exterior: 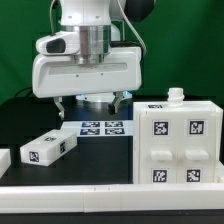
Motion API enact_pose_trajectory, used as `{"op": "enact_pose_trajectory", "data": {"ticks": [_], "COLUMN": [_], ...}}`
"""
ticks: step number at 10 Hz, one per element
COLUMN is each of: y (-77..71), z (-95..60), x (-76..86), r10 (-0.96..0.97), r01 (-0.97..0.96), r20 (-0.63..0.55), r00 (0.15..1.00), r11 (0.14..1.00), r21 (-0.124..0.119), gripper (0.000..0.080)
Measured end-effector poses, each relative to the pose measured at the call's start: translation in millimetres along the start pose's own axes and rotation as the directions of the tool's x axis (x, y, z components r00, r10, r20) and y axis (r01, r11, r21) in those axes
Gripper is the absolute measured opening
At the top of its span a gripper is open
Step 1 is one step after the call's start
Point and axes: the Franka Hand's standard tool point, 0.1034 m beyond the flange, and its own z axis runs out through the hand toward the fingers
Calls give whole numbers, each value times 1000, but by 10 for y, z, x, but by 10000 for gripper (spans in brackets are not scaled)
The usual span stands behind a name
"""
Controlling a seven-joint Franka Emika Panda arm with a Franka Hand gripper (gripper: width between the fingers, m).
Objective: Assemble cabinet
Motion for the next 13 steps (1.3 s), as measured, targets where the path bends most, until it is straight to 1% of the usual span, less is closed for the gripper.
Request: {"op": "enact_pose_trajectory", "data": {"ticks": [6, 7, 8, 9, 10, 11, 12, 13], "y": [-19, 3, 113, 218, 310, 353, 321, 305], "z": [6, 14, 45, 85, 131, 153, 151, 153], "x": [3, -18, -99, -151, -194, -212, -197, -192], "r10": [10, 34, 140, 223, 271, 352, 390, 425], "r01": [-10, -34, -140, -223, -271, -352, -390, -426], "r20": [1, 3, 13, 20, 21, 20, 20, 21], "r00": [1000, 999, 990, 975, 962, 936, 921, 905], "r11": [1000, 999, 990, 975, 963, 936, 921, 905], "r21": [2, 6, 9, 4, 5, 8, 9, 15], "gripper": [796, 796, 796, 796, 796, 796, 796, 796]}}
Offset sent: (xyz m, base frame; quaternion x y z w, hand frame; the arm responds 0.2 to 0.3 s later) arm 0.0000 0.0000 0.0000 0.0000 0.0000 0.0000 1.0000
